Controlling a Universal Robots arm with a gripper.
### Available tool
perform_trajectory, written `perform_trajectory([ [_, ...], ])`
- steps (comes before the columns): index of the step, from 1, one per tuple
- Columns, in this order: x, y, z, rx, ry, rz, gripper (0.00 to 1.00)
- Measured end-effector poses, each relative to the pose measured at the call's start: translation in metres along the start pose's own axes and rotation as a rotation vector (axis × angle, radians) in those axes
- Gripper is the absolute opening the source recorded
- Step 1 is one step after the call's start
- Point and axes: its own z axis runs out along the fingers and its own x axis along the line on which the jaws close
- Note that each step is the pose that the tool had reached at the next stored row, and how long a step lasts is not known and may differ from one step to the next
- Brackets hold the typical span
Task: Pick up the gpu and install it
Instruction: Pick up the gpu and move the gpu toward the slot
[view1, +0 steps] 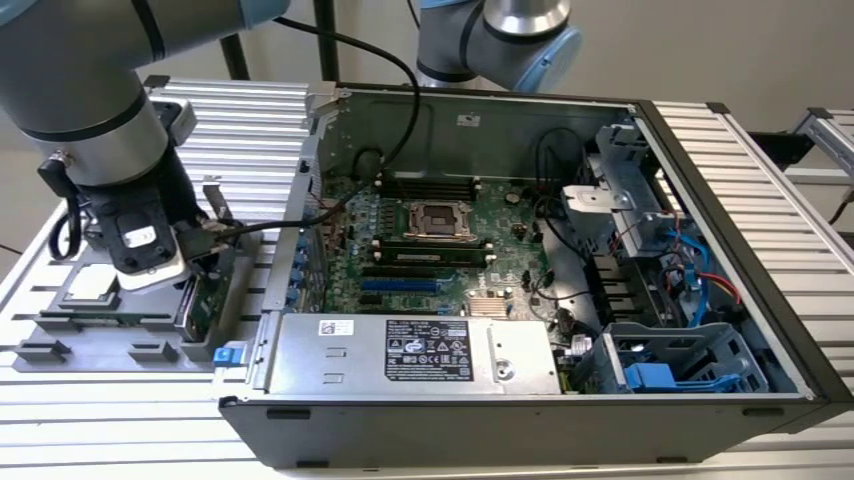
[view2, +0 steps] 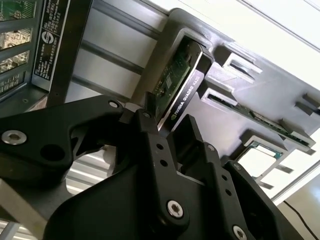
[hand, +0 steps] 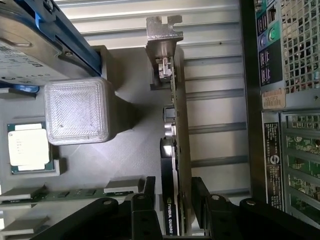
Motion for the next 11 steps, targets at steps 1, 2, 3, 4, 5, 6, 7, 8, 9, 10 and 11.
perform_trajectory([
  [1, 0.0001, 0.0, 0.0002, 0.0, 0.0001, -0.001, 1.0],
  [2, 0.0002, 0.0, 0.0005, -0.0001, 0.0002, -0.003, 1.0],
  [3, 0.0003, 0.0, 0.0008, -0.0001, 0.0002, -0.005, 1.0],
  [4, 0.0004, 0.0001, 0.0011, -0.0002, 0.0002, -0.006, 1.0],
  [5, 0.0006, 0.0001, 0.0013, -0.0002, 0.0002, -0.006, 1.0],
  [6, 0.0006, 0.0002, 0.0016, -0.0003, 0.0002, -0.006, 1.0],
  [7, 0.0006, 0.0002, 0.0019, -0.0002, 0.0002, -0.006, 1.0],
  [8, 0.0006, 0.0002, 0.0022, -0.0002, 0.0002, -0.007, 1.0],
  [9, 0.0007, 0.0002, 0.0024, -0.0002, 0.0003, -0.007, 1.0],
  [10, 0.0007, 0.0002, 0.0026, -0.0001, 0.0003, -0.007, 1.0],
  [11, 0.0007, 0.0002, 0.0027, -0.0002, 0.0003, -0.007, 1.0],
])
